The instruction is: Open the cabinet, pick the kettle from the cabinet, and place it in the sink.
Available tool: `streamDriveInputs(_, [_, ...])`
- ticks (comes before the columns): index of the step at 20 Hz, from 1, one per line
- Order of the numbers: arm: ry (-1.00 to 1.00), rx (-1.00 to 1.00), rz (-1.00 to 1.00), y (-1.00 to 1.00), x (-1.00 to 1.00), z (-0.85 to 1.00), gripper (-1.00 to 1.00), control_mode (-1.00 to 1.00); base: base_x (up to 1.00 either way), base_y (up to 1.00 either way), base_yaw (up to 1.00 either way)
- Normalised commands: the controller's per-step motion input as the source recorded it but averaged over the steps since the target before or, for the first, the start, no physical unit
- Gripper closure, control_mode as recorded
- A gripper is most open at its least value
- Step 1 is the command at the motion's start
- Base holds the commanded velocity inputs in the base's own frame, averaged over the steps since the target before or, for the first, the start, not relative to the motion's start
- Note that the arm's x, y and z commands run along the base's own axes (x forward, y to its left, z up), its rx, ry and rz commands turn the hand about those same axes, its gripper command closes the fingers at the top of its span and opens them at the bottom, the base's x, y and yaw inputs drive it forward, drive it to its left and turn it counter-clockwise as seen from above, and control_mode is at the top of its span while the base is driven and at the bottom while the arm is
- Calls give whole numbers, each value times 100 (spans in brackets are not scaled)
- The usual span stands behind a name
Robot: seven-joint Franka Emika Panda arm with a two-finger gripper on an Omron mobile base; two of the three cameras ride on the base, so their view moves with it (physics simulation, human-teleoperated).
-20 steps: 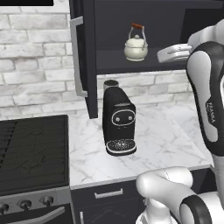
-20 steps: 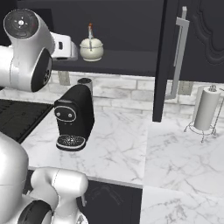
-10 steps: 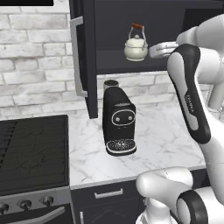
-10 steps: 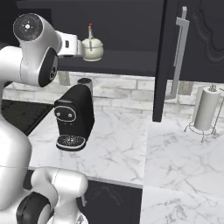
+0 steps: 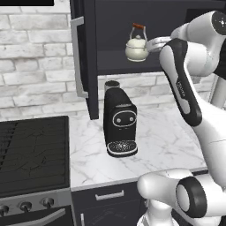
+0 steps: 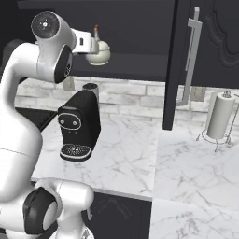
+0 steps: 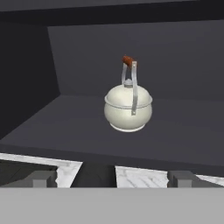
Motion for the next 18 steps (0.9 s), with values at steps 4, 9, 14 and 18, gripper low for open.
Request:
streamDriveInputs(4, [0, 0, 0, -3, 47, 1, -100, -100, 0, 0, 0])
streamDriveInputs(9, [-3, 0, 0, 0, 44, 0, -100, -100, 0, 0, 0])
streamDriveInputs(14, [-6, 0, 0, -1, 45, 0, -100, -100, 0, 0, 0])
streamDriveInputs(18, [0, 0, 0, 0, 43, 0, -100, -100, 0, 0, 0])
